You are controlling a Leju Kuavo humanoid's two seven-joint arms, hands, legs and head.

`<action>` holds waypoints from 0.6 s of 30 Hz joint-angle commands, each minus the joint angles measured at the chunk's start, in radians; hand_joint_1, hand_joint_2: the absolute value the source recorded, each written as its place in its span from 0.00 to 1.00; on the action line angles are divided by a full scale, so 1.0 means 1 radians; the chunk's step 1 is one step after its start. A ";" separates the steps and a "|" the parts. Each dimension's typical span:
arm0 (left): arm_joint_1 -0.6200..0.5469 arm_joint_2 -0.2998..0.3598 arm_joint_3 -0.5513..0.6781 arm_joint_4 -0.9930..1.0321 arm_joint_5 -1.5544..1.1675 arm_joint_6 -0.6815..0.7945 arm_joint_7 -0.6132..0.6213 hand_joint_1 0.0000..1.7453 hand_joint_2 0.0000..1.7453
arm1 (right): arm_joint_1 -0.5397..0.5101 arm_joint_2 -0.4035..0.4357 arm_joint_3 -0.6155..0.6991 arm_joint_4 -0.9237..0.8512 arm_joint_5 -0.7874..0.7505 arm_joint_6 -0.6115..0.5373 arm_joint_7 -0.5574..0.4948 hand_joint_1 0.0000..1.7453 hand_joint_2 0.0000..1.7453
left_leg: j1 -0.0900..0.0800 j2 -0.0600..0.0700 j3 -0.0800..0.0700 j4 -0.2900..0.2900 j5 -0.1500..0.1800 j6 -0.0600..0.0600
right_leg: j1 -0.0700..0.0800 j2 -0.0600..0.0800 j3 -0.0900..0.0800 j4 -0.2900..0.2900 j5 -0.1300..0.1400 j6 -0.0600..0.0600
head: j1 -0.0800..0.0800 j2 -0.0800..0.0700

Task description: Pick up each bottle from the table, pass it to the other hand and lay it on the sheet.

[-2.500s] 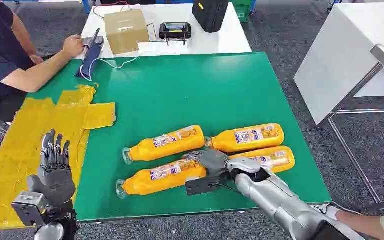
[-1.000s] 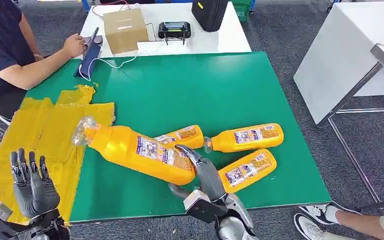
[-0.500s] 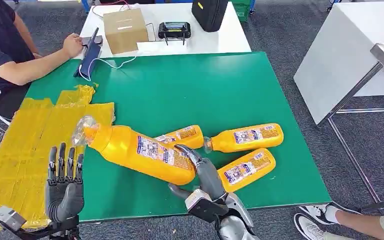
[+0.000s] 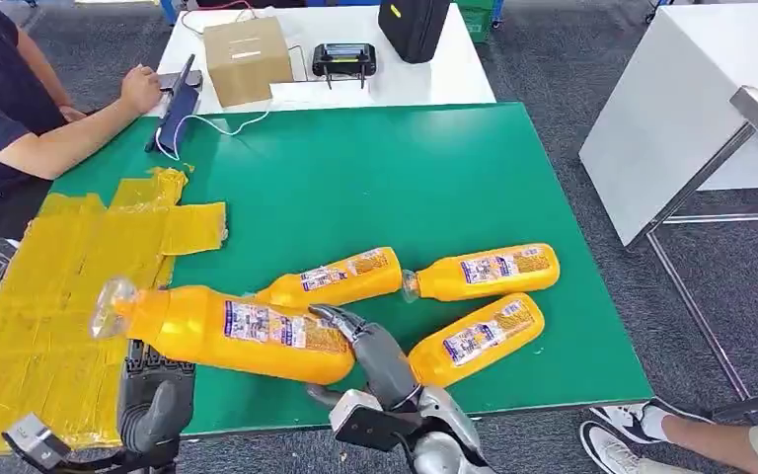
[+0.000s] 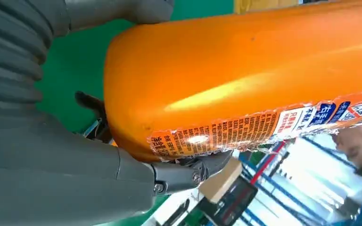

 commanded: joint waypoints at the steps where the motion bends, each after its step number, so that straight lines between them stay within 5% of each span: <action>1: -0.008 0.018 -0.026 0.023 -0.030 0.009 -0.005 0.00 1.00 | -0.067 0.019 0.080 0.140 0.009 0.006 0.011 1.00 1.00 | 0.002 -0.002 0.007 -0.001 -0.003 -0.001 | 0.000 0.008 0.007 -0.001 -0.002 -0.002 | 0.000 0.000; 18: -0.010 0.044 -0.079 0.010 -0.203 0.038 -0.103 0.00 1.00 | -0.091 0.035 0.191 0.227 0.026 0.029 0.030 1.00 1.00 | 0.001 -0.002 0.004 -0.001 -0.001 -0.001 | 0.000 0.004 0.003 -0.001 -0.001 -0.001 | 0.000 0.000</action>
